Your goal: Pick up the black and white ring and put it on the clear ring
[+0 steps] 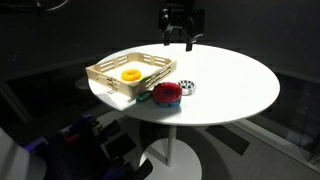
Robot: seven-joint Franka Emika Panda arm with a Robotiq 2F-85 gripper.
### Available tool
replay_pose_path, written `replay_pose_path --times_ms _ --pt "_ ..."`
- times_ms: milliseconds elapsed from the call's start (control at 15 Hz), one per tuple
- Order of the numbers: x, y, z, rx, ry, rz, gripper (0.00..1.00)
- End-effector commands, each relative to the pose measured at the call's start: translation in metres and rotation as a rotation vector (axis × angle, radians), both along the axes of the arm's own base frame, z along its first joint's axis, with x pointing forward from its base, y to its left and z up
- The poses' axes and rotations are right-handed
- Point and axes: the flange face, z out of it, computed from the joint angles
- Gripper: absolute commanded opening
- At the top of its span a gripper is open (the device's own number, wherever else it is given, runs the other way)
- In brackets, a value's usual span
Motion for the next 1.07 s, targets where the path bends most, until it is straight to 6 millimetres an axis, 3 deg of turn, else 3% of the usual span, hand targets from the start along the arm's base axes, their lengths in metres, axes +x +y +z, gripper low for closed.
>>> replay_pose_path --times_ms 0,667,1000 --pt "-0.006 -0.004 0.041 -0.012 0.048 0.001 1.00" --pt "-0.026 0.004 0.161 0.019 0.021 0.013 1.00" --pt "-0.033 0.011 0.201 0.044 -0.015 0.028 1.00"
